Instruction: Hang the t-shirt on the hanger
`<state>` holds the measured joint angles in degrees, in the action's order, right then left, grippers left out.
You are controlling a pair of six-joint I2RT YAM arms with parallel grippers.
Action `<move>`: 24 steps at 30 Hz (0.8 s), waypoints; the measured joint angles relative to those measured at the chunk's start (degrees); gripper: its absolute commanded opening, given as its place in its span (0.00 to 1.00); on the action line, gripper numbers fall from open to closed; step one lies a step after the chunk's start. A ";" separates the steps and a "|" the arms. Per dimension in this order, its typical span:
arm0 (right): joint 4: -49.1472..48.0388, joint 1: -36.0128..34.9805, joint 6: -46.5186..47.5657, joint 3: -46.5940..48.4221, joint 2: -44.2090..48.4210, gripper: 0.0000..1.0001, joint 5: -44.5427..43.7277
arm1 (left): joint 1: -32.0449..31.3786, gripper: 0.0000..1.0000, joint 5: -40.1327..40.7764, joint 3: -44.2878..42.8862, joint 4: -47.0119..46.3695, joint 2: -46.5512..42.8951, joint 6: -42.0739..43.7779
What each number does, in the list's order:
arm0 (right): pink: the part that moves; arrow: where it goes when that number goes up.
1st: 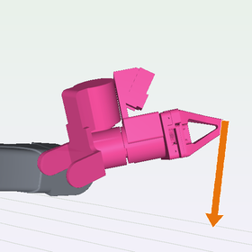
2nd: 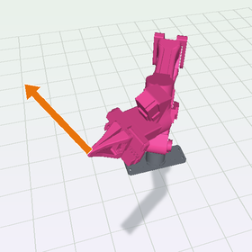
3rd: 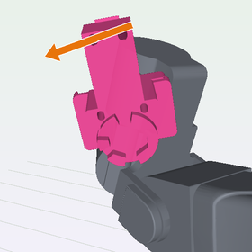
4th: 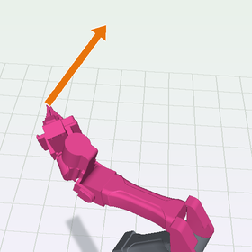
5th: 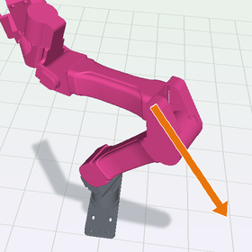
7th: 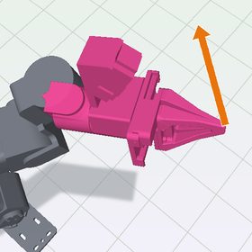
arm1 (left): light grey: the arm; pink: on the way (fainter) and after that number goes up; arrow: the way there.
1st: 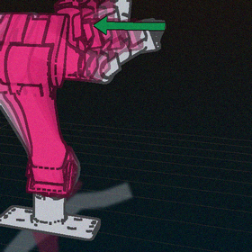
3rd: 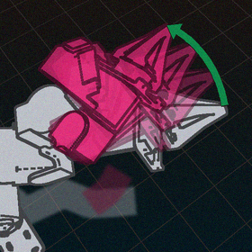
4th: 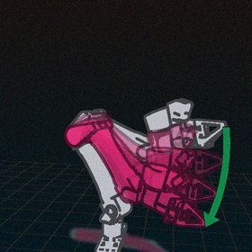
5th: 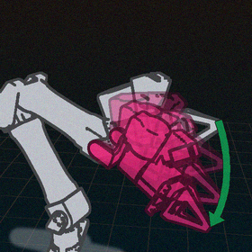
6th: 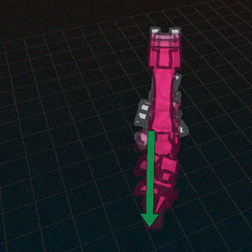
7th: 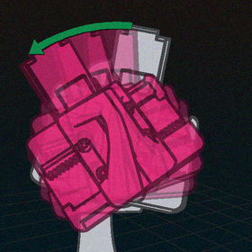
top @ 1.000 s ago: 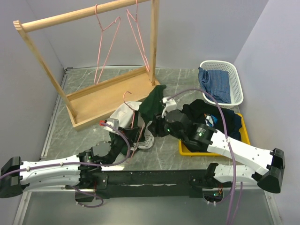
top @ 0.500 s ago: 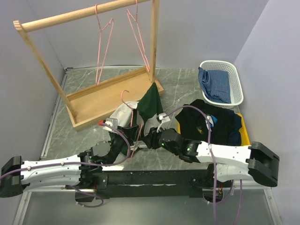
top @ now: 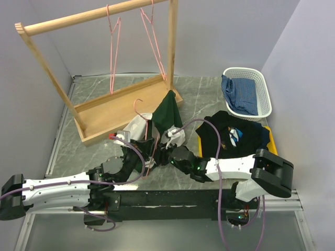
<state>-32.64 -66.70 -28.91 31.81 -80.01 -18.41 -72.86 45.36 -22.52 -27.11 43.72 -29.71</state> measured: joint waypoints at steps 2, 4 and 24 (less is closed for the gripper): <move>-1.16 -0.72 0.79 -0.02 -0.33 0.27 -0.04 | 0.00 0.01 0.68 -0.13 -0.04 0.00 -0.02; -2.84 -1.92 1.53 -0.11 -0.28 0.12 -0.17 | 0.00 0.01 1.62 -0.37 -0.15 0.09 -0.02; 3.30 -19.58 7.58 -3.80 13.66 0.00 -12.46 | -0.04 0.01 12.44 -9.33 -14.14 14.36 9.25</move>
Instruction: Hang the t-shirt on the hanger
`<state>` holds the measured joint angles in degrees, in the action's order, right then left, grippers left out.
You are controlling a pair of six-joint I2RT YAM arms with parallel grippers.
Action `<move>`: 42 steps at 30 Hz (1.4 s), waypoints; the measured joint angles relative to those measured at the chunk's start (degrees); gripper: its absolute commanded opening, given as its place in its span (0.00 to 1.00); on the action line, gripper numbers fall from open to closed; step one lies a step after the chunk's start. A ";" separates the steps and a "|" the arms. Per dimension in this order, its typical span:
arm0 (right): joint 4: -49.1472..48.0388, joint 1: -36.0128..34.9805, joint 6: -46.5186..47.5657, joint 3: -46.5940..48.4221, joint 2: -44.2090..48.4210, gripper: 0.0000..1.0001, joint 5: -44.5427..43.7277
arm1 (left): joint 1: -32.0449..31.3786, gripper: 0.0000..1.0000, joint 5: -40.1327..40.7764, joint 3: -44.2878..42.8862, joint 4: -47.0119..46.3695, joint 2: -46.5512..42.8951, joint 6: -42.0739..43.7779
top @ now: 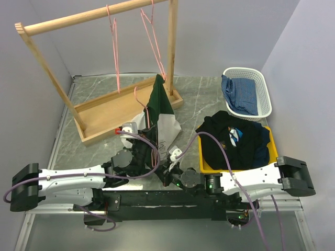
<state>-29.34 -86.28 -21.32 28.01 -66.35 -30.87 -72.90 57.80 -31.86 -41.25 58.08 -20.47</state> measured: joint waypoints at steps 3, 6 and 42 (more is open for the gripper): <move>2.99 -1.97 0.72 1.31 1.27 0.00 -0.90 | 0.33 0.01 1.01 -0.94 -1.44 1.77 1.92; 5.31 -3.26 1.31 2.80 2.54 0.00 -1.33 | 1.05 0.01 1.49 -1.01 -2.23 2.71 2.86; 35.28 8.13 -0.98 26.34 9.79 0.00 11.82 | 2.16 0.01 -26.69 -18.34 43.15 -10.91 -1.44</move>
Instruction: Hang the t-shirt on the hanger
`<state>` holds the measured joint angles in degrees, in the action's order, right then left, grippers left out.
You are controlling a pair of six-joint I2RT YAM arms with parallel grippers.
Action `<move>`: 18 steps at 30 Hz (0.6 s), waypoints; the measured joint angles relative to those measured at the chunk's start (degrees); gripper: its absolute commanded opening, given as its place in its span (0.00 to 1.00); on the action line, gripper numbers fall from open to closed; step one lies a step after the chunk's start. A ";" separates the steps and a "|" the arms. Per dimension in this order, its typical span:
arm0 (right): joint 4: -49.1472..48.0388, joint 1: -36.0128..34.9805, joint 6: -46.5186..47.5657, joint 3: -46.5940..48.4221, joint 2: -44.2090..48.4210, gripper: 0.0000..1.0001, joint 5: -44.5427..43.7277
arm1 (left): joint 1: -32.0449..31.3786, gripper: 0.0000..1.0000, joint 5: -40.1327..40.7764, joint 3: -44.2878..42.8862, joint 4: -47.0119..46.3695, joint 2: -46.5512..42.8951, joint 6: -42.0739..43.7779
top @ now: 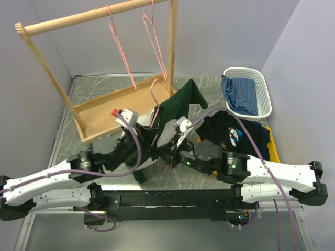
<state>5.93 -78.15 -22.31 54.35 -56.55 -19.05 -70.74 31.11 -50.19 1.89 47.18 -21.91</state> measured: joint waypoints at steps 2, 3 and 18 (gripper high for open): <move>1.60 0.02 0.79 5.14 -0.02 0.00 1.75 | 0.02 0.01 -2.93 -7.96 6.93 0.35 0.02; 2.12 0.02 1.03 7.04 -0.02 0.00 2.23 | 0.02 0.01 -3.96 -11.52 9.81 0.81 0.04; 8.07 4.11 1.05 18.43 -2.93 0.24 6.08 | 0.04 0.01 -6.51 -35.04 33.14 9.14 -0.04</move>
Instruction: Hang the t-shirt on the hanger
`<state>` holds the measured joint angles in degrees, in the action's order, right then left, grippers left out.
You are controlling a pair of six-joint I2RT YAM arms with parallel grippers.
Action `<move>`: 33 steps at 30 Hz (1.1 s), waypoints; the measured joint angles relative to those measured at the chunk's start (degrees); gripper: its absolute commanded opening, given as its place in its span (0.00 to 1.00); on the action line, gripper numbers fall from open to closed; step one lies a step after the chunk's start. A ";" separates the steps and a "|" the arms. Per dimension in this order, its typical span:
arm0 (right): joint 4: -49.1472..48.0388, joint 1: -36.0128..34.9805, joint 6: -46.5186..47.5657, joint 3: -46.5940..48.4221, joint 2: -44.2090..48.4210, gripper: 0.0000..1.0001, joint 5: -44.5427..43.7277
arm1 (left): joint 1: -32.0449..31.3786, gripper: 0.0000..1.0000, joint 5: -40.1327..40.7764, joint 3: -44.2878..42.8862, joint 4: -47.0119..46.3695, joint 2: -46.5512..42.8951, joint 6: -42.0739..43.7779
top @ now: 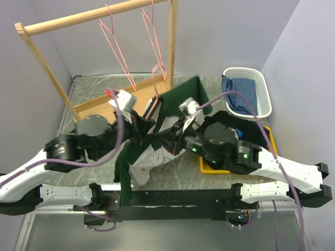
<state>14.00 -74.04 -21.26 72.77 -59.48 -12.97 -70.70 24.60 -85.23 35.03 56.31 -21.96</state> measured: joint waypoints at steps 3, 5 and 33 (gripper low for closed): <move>-0.63 0.81 -1.46 -5.90 0.00 0.47 0.42 | 0.17 0.01 0.74 5.62 1.57 -0.31 -0.48; -0.66 1.38 -2.54 -9.33 0.04 0.57 0.35 | 0.57 0.01 0.72 8.31 3.58 -0.22 -1.31; -24.04 23.45 -6.23 -29.24 0.39 0.84 11.15 | 7.72 0.01 -4.31 -0.31 12.24 2.47 -2.78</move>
<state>-10.04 -50.59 -27.49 43.53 -59.09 -1.83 -62.98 20.29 -85.54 47.27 58.78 -24.73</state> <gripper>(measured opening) 0.924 0.051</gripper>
